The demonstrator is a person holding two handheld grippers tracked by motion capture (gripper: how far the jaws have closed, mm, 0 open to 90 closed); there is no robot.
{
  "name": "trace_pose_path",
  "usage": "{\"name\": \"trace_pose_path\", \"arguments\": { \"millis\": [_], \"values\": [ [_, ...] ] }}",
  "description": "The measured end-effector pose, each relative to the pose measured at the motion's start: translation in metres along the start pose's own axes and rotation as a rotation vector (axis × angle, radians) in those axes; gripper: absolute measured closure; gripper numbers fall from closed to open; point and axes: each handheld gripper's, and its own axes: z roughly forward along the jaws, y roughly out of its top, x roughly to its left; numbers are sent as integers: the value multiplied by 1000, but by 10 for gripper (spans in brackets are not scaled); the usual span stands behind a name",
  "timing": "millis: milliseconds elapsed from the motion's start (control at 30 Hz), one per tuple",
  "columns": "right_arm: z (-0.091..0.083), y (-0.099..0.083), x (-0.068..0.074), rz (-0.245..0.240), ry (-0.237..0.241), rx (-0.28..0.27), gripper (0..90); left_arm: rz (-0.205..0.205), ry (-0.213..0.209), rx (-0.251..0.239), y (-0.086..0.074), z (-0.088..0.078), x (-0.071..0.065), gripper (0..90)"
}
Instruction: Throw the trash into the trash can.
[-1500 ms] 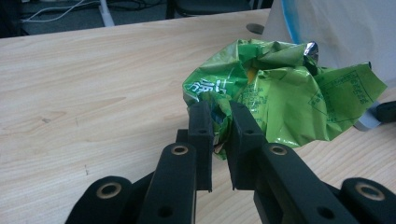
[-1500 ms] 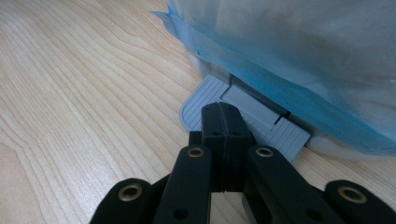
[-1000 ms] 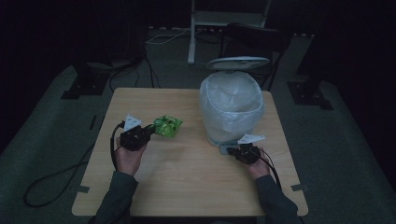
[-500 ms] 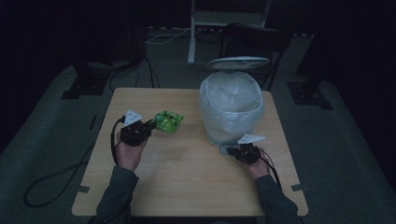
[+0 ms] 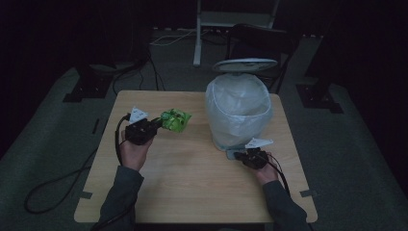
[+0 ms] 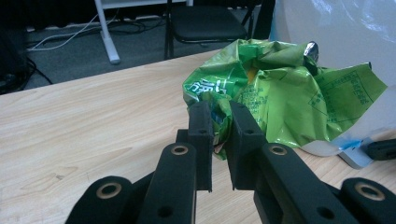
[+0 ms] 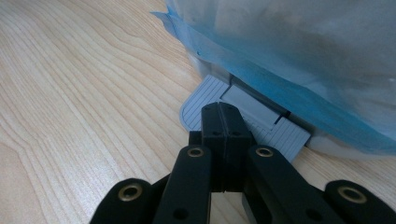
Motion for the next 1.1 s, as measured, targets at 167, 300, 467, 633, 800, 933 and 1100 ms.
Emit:
{"name": "trace_pose_path", "arguments": {
  "millis": [167, 300, 467, 633, 800, 933, 1100],
  "values": [
    [0, 0, 0, -2, -1, 0, 900, 1, 3, -5, 4, -1, 1, 819],
    [0, 0, 0, -4, -4, -1, 900, 2, 6, -12, 9, -2, 3, 819],
    [0, 0, 1, 0, -2, 0, 900, 4, -1, -22, 16, -3, 3, 819],
    [0, 0, 0, -4, -4, 1, 899, 19, -5, -27, 23, -3, 1, 819],
    [0, 0, 0, -3, -1, -2, 899, 30, -7, -31, 30, -3, 0, 819],
    [0, 0, 0, -4, -1, -2, 899, 34, -6, -36, 35, -3, 0, 819],
    [0, 0, 0, -3, 1, -3, 899, 42, -6, -38, 40, -3, 0, 819]
  ]
}}
